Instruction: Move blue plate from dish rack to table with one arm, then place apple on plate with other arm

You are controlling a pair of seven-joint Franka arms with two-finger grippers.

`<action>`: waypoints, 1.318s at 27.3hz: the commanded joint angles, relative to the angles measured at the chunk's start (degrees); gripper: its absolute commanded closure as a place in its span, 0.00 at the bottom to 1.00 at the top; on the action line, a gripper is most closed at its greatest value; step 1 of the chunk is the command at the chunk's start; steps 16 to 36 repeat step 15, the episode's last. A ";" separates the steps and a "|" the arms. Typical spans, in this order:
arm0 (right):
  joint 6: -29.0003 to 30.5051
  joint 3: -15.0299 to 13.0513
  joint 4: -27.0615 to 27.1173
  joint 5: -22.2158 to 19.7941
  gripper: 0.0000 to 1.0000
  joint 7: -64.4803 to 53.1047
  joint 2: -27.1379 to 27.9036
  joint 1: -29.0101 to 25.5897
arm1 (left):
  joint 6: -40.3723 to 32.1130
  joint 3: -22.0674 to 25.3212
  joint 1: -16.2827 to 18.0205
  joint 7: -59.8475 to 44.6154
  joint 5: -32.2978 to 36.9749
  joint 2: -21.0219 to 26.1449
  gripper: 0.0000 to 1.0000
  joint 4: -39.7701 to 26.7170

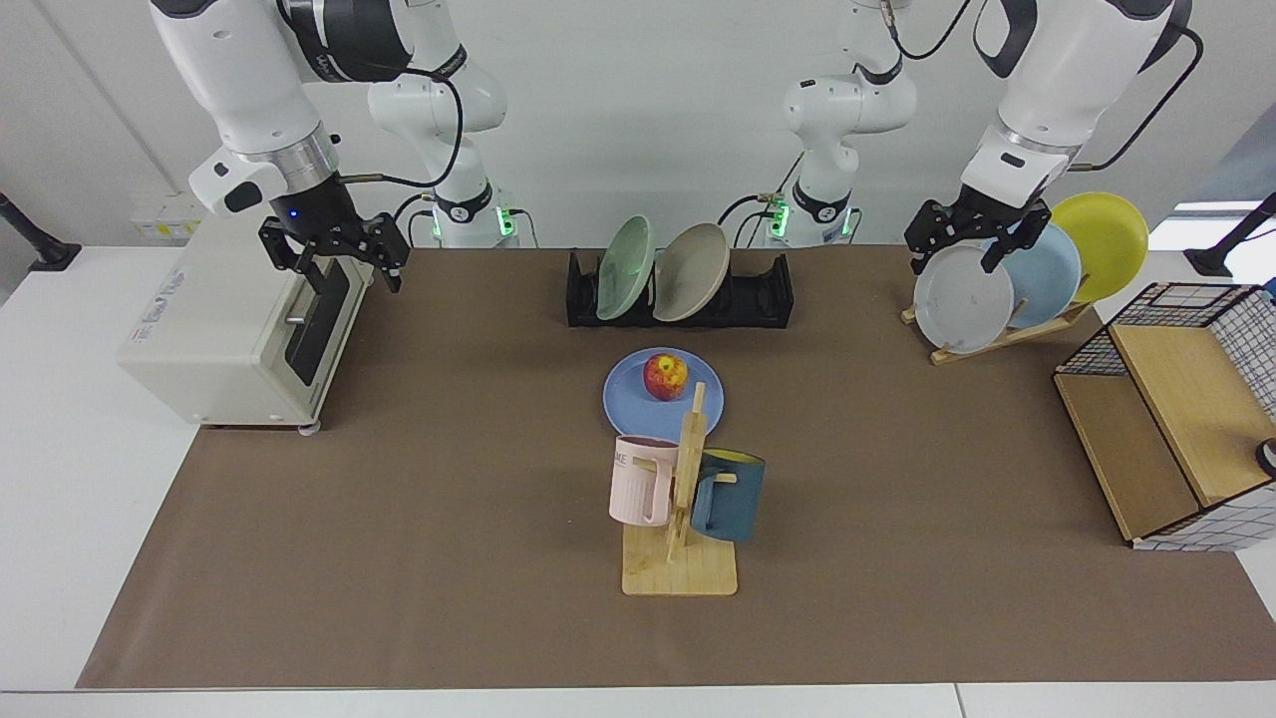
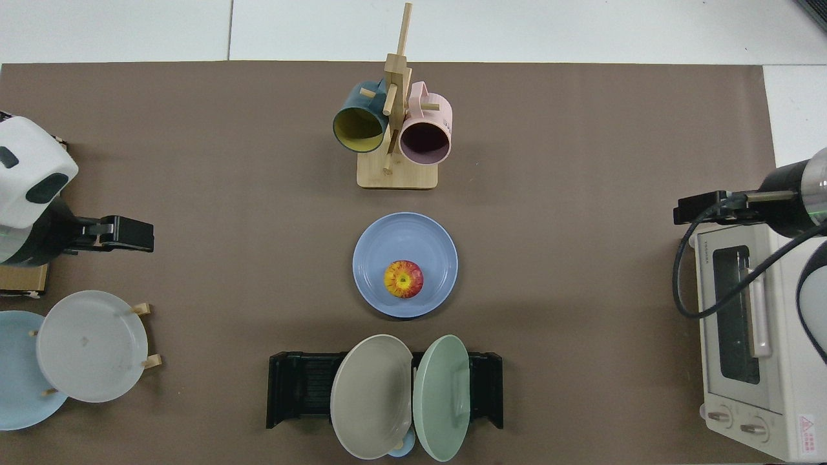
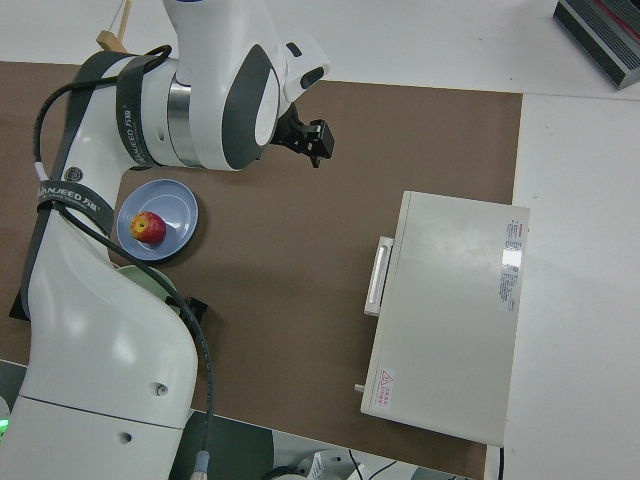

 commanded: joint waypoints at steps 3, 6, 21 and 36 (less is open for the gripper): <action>-2.30 0.62 -0.61 -1.49 0.00 1.33 -0.93 -0.48 | 0.68 0.26 -0.62 -0.98 1.10 -0.65 0.00 -1.13; -3.27 0.53 -0.52 -2.02 0.00 1.33 -1.02 -0.39 | 0.68 0.26 -0.62 -1.07 1.10 -0.65 0.00 -1.13; -3.71 0.62 -0.70 -2.63 0.00 1.33 -1.46 -0.13 | 0.68 0.17 -0.70 -1.07 1.10 -0.65 0.00 -1.22; -3.71 0.62 -0.70 -2.63 0.00 1.33 -1.46 -0.13 | 0.68 0.17 -0.70 -1.07 1.10 -0.65 0.00 -1.22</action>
